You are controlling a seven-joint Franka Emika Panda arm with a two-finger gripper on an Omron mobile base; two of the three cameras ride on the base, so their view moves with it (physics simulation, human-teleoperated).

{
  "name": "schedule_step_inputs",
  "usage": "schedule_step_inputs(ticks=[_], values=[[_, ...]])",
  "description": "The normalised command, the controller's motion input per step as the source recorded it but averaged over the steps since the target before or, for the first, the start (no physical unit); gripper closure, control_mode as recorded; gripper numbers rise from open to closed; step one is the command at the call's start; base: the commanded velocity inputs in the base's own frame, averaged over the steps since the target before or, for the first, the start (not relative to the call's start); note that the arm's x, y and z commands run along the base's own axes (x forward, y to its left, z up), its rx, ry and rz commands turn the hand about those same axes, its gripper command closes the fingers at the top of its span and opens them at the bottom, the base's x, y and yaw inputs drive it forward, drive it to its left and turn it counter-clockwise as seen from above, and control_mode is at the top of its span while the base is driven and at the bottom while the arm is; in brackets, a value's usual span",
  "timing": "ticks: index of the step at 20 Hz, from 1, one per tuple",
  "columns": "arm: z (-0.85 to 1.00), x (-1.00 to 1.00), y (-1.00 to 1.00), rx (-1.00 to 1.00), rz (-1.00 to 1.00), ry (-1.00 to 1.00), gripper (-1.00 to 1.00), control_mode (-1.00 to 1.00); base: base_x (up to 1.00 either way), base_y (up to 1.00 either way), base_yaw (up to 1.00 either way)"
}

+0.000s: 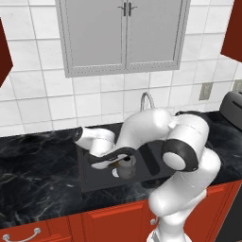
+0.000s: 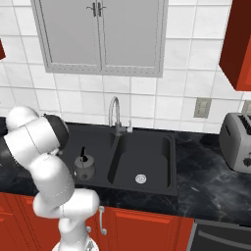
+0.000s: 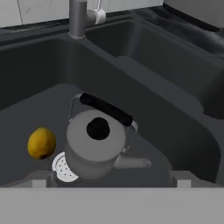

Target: Open the cabinet, pick the kettle from the cabinet, and place it in the sink.

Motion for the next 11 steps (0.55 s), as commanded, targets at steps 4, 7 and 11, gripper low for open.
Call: schedule_step_inputs(ticks=[4,7,11], values=[[0.43,-0.31,-0.01,0.04,0.20,-0.03,-1.00,-1.00,0.00,0.00,0.00],[0.42,-0.33,-0.08,0.04,0.22,-0.08,-1.00,-1.00,0.00,0.00,0.00],[0.42,-0.33,-0.07,0.08,0.22,-0.05,-1.00,-1.00,0.00,0.00,0.00]])
